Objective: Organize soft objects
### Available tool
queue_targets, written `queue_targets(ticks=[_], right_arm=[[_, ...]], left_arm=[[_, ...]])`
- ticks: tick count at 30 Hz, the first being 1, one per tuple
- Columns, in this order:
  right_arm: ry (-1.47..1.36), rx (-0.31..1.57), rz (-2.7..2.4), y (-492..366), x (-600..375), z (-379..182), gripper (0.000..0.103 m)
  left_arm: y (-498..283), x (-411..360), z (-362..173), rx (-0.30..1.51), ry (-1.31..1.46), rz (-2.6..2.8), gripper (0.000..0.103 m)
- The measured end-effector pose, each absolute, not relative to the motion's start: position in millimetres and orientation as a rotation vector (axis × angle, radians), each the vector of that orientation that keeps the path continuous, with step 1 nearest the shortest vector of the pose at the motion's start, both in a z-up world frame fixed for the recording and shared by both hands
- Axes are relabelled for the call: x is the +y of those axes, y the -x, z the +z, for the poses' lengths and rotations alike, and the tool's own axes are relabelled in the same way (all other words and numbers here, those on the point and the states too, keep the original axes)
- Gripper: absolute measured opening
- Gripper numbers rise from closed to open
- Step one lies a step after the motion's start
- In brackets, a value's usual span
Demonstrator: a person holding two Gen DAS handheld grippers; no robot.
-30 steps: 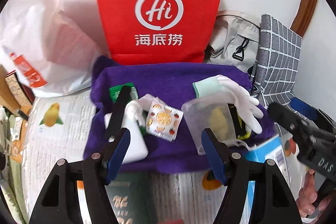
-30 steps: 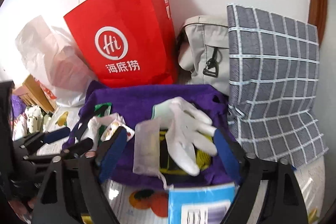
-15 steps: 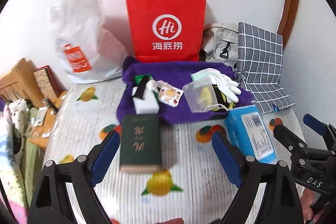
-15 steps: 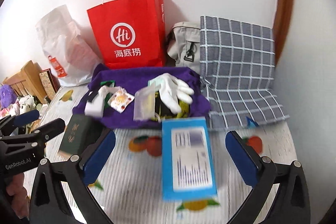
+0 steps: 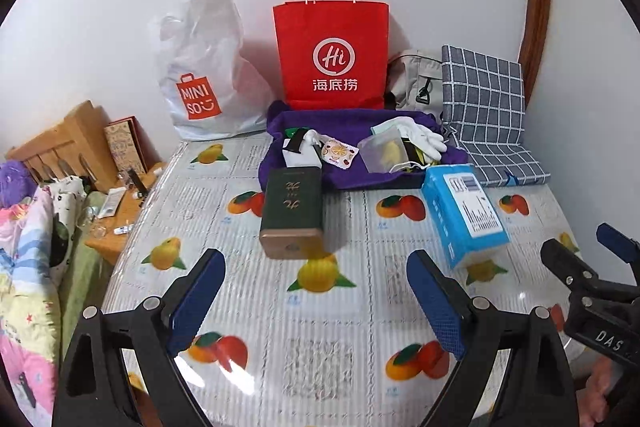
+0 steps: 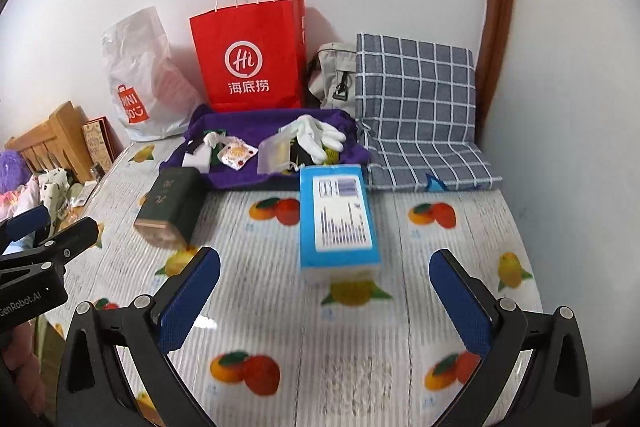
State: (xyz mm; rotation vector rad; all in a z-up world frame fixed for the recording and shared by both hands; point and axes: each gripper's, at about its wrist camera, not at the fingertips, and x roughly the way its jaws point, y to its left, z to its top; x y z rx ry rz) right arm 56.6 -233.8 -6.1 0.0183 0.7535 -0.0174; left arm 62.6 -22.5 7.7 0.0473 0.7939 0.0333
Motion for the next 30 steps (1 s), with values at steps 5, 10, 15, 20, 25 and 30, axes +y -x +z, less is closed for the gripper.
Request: queue_targets(ticks=[5, 10, 15, 20, 25, 30], right_arm=[[-0.030, 0.737, -0.011, -30.9, -235.0, -5.2, 0.103], [-0.010, 0.722, -0.016, -11.3, -230.7, -2.7, 0.103], [-0.011, 0.717, -0.013, -0.4, -229.6, -2.6, 0.103], [-0.021, 0.711, -0.016, 6.1, -231.3, -2.3, 0.103], [-0.019, 0.702, -0.017, 10.9, -230.8, 0.9, 0.103], [-0.020, 0.698, -0.016, 11.1, -230.1, 2.7, 0.103]], left_arm=[[-38.4, -24.4, 9.5, 0.780, -0.043, 0.016, 0.092], [-24.1, -24.9, 10.6, 0.766, -0.032, 0.011, 0.092], [-12.0, -24.3, 12.1, 0.752, -0.030, 0.008, 0.092], [-6.1, -23.7, 13.8, 0.744, -0.029, 0.002, 0.092], [-3.9, -22.2, 14.8, 0.742, -0.026, -0.001, 0.092], [-4.2, -22.7, 14.6, 0.743, -0.027, 0.001, 0.092]])
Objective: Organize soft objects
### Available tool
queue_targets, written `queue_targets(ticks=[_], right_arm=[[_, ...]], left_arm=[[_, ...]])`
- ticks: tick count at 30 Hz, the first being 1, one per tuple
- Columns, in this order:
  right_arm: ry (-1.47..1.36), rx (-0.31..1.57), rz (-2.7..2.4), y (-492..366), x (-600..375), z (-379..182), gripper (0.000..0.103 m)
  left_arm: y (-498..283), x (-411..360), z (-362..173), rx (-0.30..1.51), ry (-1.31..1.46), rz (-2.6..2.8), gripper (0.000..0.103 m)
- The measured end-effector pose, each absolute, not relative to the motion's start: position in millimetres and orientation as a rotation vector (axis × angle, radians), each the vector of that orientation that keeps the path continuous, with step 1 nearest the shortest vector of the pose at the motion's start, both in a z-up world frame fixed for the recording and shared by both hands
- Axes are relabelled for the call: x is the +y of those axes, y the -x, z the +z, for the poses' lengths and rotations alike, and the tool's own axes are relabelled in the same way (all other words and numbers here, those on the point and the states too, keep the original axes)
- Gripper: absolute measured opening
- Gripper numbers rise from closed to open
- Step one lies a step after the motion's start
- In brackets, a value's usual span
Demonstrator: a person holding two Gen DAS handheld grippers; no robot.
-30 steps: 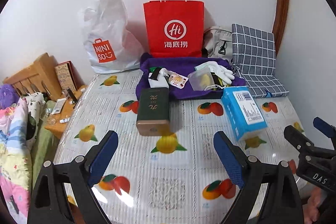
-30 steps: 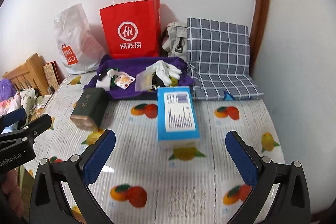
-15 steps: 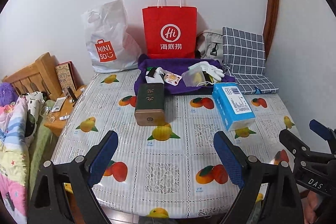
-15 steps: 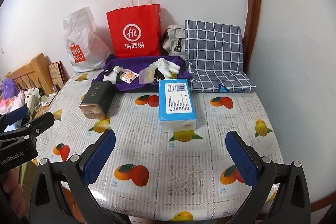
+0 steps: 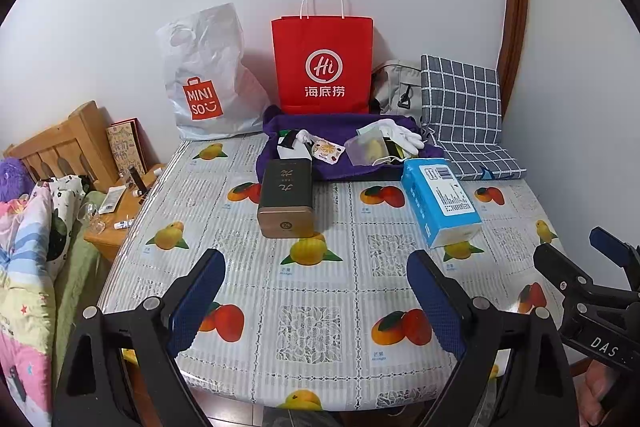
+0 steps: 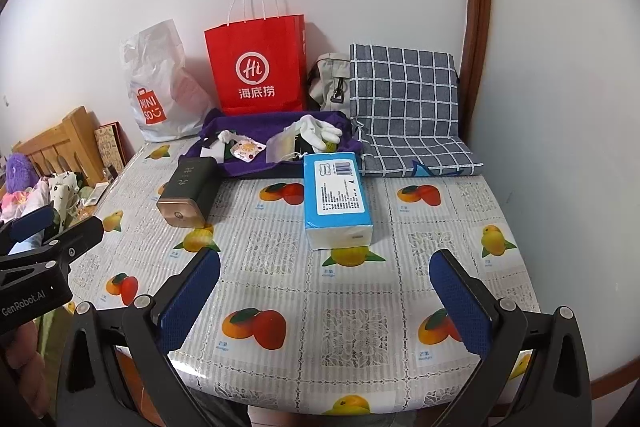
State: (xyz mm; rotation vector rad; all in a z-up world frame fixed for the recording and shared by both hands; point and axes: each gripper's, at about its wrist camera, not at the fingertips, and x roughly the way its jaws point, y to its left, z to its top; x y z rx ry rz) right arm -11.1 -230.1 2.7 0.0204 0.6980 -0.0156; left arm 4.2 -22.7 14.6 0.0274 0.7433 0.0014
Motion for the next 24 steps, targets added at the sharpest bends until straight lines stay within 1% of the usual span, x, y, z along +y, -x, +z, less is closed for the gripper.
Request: queue_targets(ticks=[24], right_arm=[[-0.017, 0.685, -0.014, 14.6, -229.0, 8.7, 0.103]], left_arm=[[-1.4, -20.6, 17.7, 0.738, -0.025, 0.004, 0.092]])
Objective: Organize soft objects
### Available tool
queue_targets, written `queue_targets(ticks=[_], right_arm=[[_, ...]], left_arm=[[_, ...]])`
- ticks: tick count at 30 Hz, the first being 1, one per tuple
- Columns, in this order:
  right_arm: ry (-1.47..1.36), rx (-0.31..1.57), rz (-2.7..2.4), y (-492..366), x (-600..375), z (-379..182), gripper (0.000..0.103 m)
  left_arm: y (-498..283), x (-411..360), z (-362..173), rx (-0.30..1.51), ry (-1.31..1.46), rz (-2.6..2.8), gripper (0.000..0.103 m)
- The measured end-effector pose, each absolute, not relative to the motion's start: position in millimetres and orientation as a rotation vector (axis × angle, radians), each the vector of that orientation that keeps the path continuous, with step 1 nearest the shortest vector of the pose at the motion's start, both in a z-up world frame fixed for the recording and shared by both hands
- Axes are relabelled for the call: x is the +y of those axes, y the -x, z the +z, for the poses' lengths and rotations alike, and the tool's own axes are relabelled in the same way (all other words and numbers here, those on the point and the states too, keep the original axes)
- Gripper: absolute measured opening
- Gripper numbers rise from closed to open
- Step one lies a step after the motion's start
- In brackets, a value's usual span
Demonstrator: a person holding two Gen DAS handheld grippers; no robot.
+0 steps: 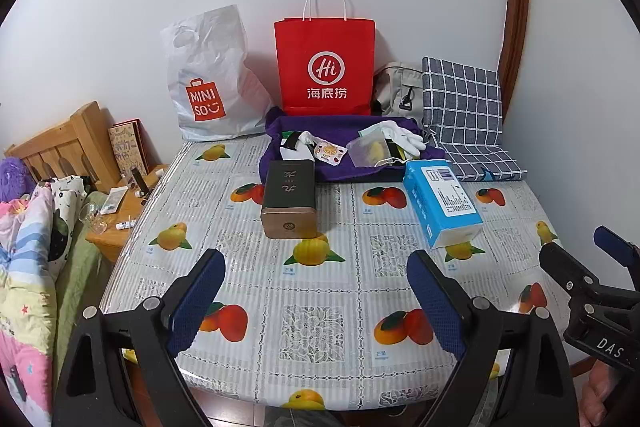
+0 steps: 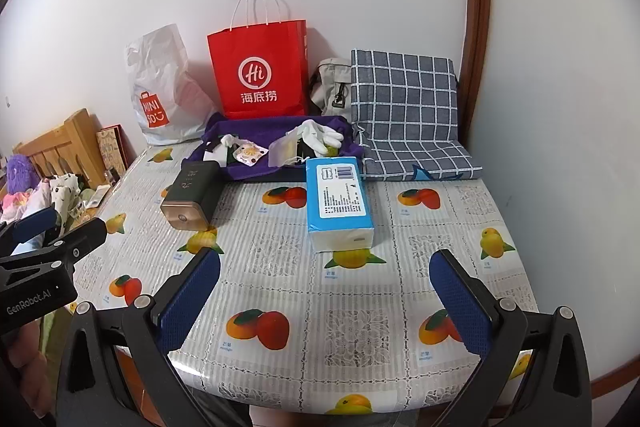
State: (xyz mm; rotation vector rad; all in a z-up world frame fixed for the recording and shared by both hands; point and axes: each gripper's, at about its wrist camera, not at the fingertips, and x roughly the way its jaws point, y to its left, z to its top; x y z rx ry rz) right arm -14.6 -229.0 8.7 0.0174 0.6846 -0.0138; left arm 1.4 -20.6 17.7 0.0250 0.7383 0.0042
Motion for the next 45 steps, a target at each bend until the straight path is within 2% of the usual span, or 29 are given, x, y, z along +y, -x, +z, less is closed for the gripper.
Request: queue_targets(ticks=[45], right_arm=[[-0.023, 0.679, -0.006, 18.1, -225.7, 11.2, 0.103]], left_arm=[[-1.3, -18.9, 17.4, 0.738, -0.025, 0.004, 0.092]])
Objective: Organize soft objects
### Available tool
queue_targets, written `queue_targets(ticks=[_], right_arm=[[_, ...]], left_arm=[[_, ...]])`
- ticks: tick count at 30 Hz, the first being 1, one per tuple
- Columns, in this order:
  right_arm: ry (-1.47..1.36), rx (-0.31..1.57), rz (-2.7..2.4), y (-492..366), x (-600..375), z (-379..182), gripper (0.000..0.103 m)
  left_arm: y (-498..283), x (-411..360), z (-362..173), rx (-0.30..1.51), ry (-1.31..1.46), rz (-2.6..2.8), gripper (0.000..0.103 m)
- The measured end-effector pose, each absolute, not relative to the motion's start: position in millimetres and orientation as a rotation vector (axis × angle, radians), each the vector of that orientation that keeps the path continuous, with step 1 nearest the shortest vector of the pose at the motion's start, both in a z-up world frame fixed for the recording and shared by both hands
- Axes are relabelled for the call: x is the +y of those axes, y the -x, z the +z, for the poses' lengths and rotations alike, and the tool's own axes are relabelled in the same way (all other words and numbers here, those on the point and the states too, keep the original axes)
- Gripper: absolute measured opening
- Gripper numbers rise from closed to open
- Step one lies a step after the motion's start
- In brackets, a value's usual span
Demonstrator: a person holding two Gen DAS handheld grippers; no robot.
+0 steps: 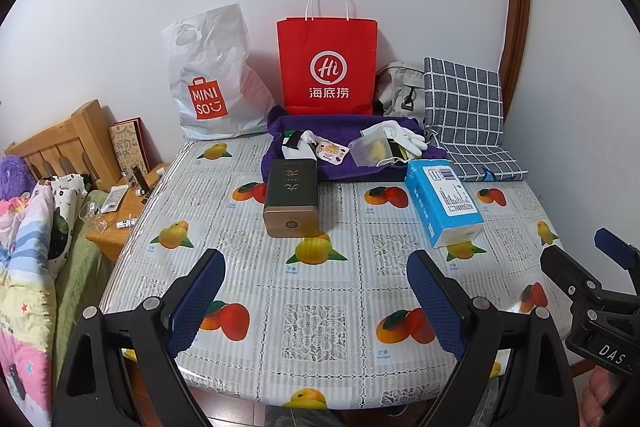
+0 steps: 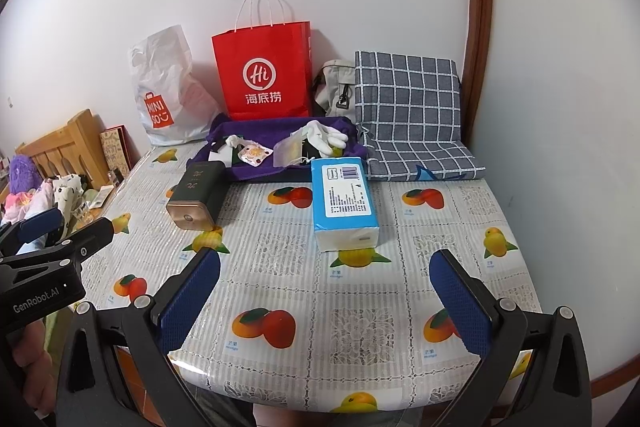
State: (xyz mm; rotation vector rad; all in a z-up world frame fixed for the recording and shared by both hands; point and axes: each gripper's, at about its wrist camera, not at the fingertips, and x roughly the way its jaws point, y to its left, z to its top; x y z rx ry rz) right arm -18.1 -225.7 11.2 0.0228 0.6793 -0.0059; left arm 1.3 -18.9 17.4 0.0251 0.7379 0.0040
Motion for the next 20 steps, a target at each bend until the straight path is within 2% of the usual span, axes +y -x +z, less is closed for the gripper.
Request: queue_targets(ticks=[20], right_arm=[[-0.021, 0.675, -0.002, 21.9, -220.5, 10.9, 0.103]], left_arm=[[-3.9, -17.4, 17.7, 0.736, -0.036, 0.006, 0.092]])
